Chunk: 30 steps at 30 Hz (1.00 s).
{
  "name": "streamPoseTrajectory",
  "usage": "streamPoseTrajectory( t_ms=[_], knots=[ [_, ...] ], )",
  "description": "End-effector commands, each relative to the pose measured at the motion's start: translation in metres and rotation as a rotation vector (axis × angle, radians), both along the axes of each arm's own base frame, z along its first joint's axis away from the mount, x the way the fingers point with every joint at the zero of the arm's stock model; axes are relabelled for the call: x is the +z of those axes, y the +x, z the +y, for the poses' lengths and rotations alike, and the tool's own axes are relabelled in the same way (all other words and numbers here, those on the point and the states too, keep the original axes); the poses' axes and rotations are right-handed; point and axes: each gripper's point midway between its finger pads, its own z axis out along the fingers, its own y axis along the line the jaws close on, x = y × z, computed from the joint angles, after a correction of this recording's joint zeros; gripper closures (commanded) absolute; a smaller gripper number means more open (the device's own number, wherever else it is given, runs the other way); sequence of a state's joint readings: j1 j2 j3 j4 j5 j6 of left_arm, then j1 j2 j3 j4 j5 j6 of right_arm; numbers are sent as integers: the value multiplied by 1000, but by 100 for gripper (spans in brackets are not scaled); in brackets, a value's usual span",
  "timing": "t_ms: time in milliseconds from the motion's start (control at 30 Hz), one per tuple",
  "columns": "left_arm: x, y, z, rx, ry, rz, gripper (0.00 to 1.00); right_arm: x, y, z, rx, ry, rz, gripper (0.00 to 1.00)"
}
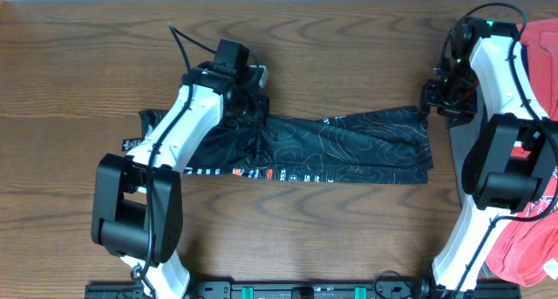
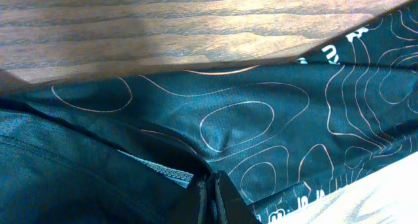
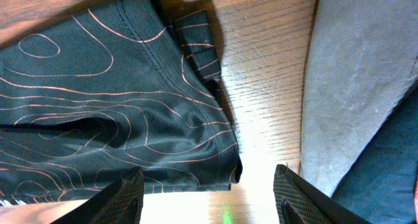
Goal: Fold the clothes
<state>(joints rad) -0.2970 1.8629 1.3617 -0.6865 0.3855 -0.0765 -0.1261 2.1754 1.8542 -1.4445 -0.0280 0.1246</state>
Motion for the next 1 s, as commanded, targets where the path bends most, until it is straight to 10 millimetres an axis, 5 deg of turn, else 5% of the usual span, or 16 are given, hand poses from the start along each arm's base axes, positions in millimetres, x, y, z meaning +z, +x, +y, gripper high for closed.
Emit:
streamPoseTrajectory(
  t_ms=[0, 967],
  knots=[
    [-4, -3, 0, -22, 25, 1, 94, 5, -3, -7, 10, -29, -2, 38],
    [-9, -53, -47, -181, 57, 82, 92, 6, -7, -13, 12, -61, 17, 37]
  ],
)
